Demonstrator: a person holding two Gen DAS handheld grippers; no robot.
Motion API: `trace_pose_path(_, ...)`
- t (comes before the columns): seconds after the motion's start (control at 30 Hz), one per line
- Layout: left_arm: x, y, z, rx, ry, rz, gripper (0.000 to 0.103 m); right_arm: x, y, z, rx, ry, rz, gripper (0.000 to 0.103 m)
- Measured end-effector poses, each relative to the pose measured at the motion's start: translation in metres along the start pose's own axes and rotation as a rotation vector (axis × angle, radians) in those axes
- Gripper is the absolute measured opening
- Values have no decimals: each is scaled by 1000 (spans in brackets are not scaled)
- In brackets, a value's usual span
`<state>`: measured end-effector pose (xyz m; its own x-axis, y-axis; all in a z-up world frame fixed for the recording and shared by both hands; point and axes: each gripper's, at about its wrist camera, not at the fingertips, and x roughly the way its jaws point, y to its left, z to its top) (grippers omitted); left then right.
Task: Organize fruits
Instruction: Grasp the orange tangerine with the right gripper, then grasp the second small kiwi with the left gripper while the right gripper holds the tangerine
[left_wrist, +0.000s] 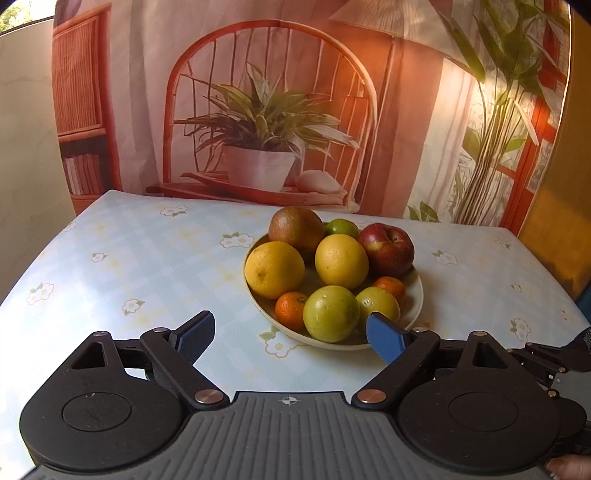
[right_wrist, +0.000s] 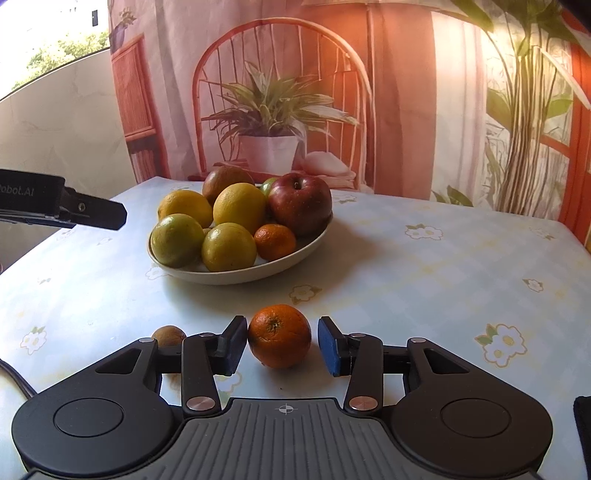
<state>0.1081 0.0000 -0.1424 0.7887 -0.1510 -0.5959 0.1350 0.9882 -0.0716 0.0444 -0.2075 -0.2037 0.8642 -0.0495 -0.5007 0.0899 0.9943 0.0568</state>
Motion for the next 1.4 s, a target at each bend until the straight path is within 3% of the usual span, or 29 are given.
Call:
trace_pose_path(0.1,-1,-4,-5,1,6,-9,87,-2,2,-2,-22,-9,3,35)
trace_pose_path(0.27,-1,-10,-17,-7,33,-30,75,-11,2,-7,-31,-60,30,35)
trace_pose_path(0.43,3,-19,-28,28,66,-70,67,-22,-8,-9,40,-112,10,35)
trace_pose_path(0.6,6,-25,-39,26,99,-143,61,-23,-28,-10,143,-116,43,35)
trace_pose_path(0.8,17,-34,-48,40,139,-158,47,-22,-27,-11,147,-119,38,35)
trace_pose_path(1.17,21,-43,-44,47,120,-249,41,-24,-31,-12,175,-127,57,35)
trace_pose_path(1.23,24,-46,-43,62,113,-258,33,-24,-32,-12,183,-127,56,35)
trace_pose_path(1.4,34,-48,-39,65,124,-265,25,-24,-33,-12,194,-130,64,35)
